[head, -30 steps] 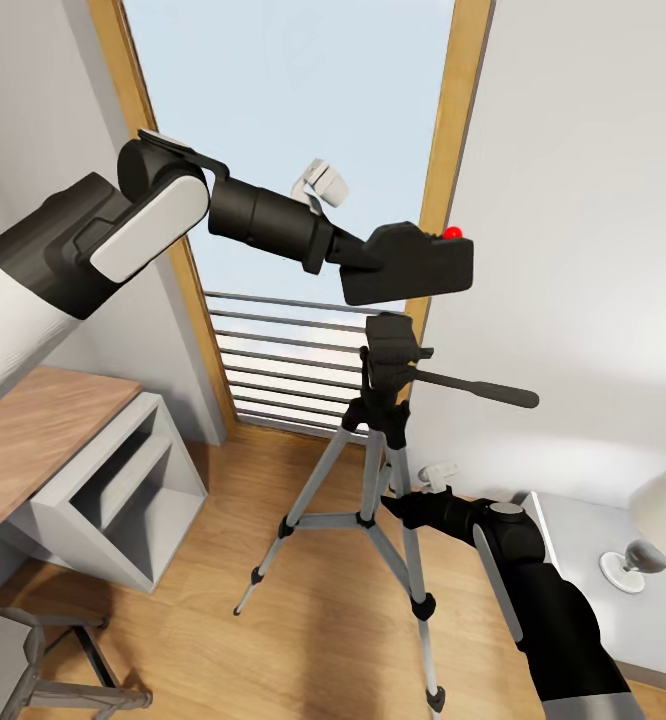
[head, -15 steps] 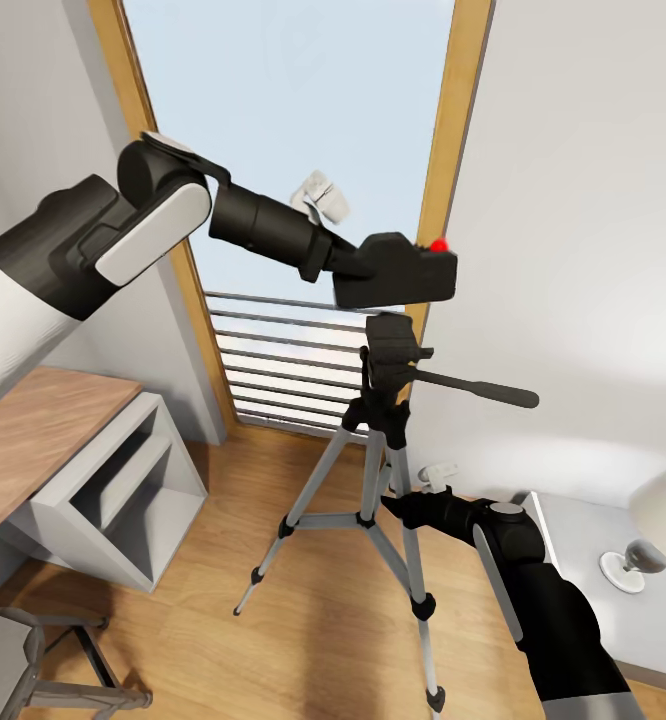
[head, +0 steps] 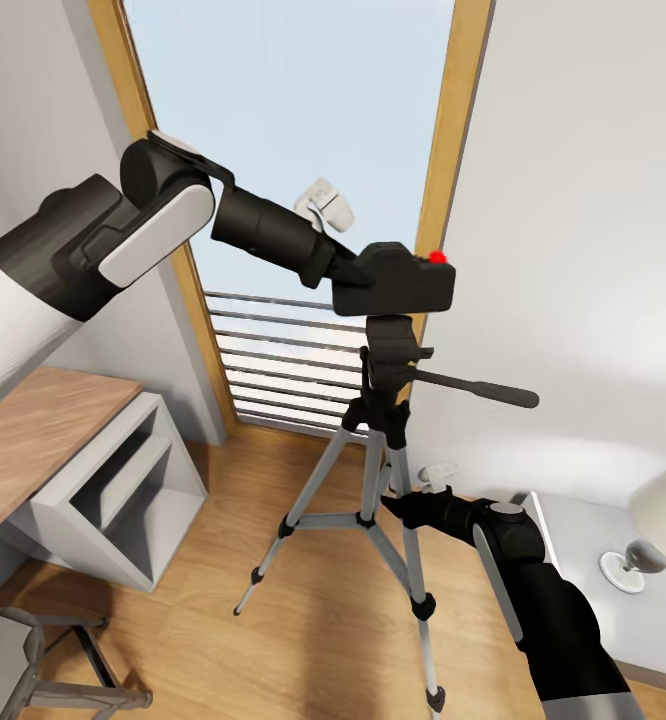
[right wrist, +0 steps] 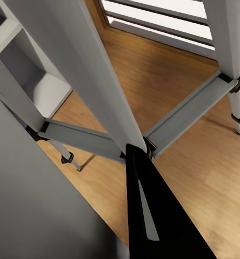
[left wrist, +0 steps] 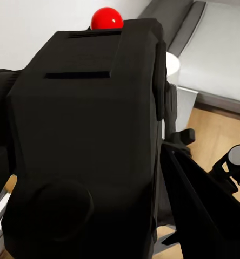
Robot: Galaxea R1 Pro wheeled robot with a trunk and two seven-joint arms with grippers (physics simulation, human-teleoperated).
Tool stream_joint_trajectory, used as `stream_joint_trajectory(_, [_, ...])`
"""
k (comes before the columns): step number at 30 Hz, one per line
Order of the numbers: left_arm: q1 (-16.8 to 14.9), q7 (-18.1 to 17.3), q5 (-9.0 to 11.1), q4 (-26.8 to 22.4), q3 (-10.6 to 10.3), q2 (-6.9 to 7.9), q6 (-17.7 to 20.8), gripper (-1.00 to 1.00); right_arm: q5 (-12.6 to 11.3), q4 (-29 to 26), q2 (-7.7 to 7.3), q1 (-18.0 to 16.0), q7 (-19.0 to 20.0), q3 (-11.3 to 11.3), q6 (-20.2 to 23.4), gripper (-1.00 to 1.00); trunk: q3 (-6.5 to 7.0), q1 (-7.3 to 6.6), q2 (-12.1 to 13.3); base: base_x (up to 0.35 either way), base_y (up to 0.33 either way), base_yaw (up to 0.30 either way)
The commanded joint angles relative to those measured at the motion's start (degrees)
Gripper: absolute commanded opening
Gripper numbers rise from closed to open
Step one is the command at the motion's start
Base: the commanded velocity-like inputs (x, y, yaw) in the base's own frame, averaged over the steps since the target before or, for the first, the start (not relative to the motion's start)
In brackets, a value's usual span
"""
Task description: Attach the digital camera to the camera tripod in the bedroom.
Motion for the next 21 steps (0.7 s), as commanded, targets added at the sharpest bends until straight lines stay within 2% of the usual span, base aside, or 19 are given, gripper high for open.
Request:
stream_joint_trajectory(1, [-0.1, 0.0, 0.3, -0.2, -0.1, 0.05, 0.2, -1.0, 3.1, 0.7, -0.03, 0.0, 0.3, -0.1, 0.0, -1.0, -0.1, 0.03, -0.1, 0.0, 0.0, 0.0])
stream_joint_trajectory(21, [-0.1, 0.0, 0.5, -1.2, 0.0, 0.14, -0.1, -1.0, 3.1, 0.7, -0.03, -0.1, 0.2, -0.1, 0.1, -1.0, -0.1, 0.03, -0.1, 0.0, 0.0, 0.0])
